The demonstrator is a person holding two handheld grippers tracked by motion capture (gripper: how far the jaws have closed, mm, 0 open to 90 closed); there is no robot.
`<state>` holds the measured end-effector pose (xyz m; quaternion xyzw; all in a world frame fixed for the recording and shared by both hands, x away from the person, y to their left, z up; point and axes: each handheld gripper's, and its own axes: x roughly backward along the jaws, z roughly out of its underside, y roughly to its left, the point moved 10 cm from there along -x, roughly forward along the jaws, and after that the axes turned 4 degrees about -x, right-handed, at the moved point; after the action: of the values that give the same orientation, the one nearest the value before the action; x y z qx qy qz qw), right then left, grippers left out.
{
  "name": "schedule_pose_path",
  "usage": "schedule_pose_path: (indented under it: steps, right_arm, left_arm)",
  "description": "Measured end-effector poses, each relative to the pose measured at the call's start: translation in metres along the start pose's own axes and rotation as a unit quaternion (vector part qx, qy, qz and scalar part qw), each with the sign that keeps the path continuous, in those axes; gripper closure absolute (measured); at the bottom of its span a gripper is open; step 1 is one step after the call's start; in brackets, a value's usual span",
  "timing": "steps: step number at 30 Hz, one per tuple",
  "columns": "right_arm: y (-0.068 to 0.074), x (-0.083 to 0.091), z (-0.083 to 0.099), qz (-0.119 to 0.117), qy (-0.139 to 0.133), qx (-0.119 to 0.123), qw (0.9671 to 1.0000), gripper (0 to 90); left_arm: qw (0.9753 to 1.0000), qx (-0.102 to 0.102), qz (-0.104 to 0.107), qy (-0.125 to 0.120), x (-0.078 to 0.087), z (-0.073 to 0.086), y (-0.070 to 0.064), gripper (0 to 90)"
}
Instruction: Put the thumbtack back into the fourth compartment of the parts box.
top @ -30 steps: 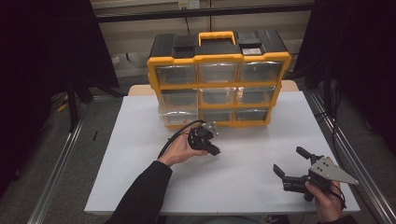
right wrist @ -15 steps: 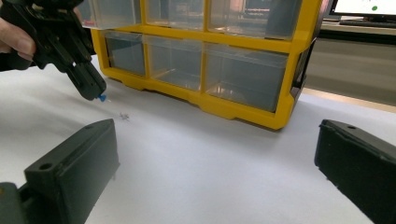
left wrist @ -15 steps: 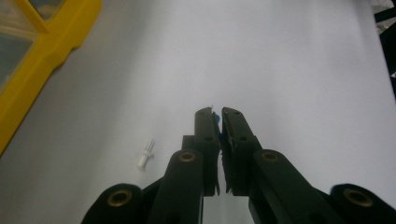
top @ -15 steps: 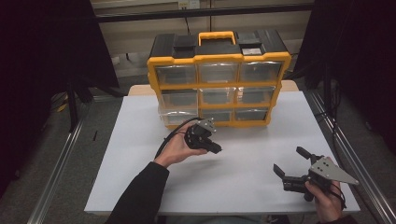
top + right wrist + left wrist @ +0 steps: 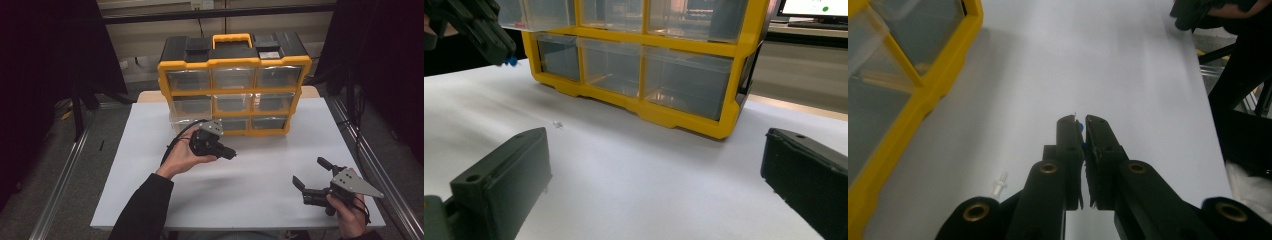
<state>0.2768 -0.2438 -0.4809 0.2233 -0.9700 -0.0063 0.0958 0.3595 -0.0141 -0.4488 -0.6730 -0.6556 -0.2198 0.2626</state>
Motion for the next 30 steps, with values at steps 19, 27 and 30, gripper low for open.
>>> schedule_pose_path:
  steps: [19,27,30]
  right_arm:
    - [0.000,0.000,0.000,0.001,-0.002,0.000,1.0000,0.0]
    - [0.000,0.000,0.000,0.001,-0.001,0.001,1.0000,0.0]
    - [0.000,0.000,0.000,0.000,-0.001,0.001,1.0000,0.0]
  left_arm:
    - [0.9980,-0.022,-0.035,-0.049,0.056,-0.039,0.011,85.9]
    - [0.9965,-0.020,-0.047,-0.066,0.080,-0.048,0.018,85.9]
    - [0.9959,-0.020,-0.054,-0.069,0.088,-0.051,0.022,85.9]
